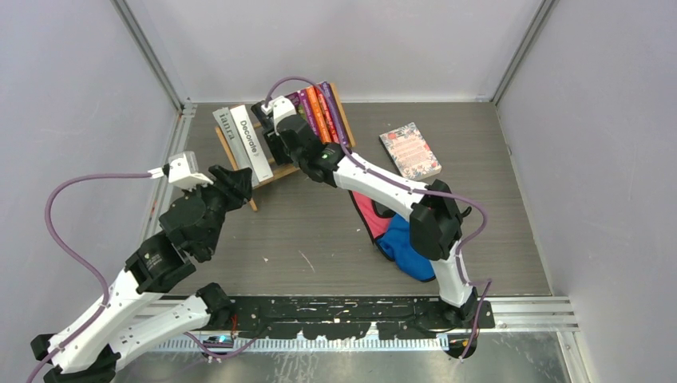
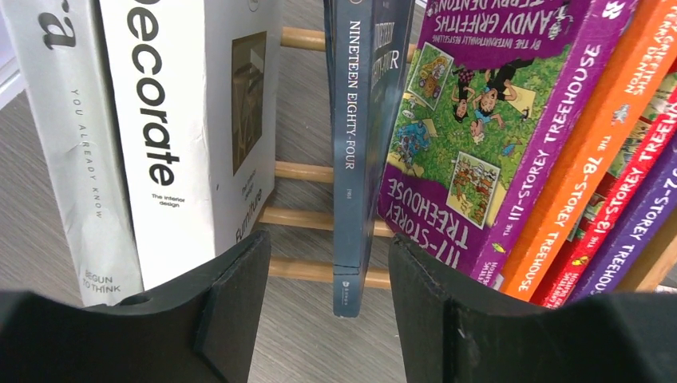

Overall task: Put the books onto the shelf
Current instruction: Adjust the book on the shelf.

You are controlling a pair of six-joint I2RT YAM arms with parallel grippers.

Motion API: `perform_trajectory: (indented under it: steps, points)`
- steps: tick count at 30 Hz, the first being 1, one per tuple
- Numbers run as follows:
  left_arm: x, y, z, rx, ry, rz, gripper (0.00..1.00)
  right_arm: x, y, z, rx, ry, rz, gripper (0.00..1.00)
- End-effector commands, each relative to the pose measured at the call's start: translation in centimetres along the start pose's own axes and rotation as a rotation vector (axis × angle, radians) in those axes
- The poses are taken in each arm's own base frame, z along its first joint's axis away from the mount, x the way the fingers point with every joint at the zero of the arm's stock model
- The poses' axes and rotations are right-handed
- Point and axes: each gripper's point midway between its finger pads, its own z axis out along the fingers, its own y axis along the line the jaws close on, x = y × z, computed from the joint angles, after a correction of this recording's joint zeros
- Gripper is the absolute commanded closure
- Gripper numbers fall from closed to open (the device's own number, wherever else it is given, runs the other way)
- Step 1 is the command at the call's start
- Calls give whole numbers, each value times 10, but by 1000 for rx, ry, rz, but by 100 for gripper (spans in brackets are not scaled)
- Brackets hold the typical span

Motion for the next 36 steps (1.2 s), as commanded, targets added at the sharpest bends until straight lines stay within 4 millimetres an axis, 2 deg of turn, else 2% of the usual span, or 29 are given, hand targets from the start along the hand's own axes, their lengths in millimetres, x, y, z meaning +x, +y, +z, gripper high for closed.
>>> perform_trajectory:
  steps: [1,11,18,24,27,32,34,36]
  points:
    - [-12,3,-3,-10,-38,-33,50,-20,4,4,-6,-40,-13,38]
    - [-17,5,-6,-4,-51,-27,49,-14,-7,32,19,-22,-12,35]
    - [-17,6,-4,-11,-59,-5,48,-2,-15,60,5,13,6,37]
    - [-16,7,-1,-20,-66,15,47,8,-25,79,2,46,23,53]
    - [-14,6,1,-24,-67,21,47,12,-30,83,6,53,31,63]
    - [-11,3,4,-20,-61,25,47,12,-43,82,62,48,17,92]
    - [-9,2,5,-19,-58,26,47,8,-52,79,102,35,5,98]
    - [-9,1,5,-16,-56,24,47,3,-59,75,140,23,-3,99]
